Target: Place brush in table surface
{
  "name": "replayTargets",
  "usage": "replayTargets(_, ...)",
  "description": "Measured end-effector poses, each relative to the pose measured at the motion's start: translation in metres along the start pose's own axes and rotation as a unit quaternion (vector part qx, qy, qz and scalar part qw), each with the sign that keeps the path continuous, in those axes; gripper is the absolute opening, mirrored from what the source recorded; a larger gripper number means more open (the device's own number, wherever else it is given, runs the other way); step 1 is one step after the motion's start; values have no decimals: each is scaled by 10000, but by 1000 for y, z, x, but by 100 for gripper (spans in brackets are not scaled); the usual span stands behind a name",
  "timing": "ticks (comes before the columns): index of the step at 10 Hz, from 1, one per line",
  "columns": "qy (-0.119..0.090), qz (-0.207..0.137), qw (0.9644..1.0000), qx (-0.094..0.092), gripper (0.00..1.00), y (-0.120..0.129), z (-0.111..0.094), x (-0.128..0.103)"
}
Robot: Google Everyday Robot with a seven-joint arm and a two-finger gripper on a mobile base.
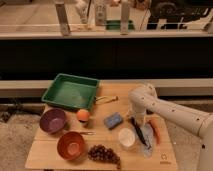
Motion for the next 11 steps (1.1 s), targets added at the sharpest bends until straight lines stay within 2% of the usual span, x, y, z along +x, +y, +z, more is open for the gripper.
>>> replayTargets(2,50,95,9999,-42,23,0,-1,-1)
replayTargets(4,93,159,9998,-102,6,2,-2,-4)
replayTargets(5,110,193,9997,-140,1,3,-2,-6)
replayTargets(8,213,346,9989,-214,0,6,-11,-5)
replayTargets(11,357,550,9977,-173,0,8,-39,0)
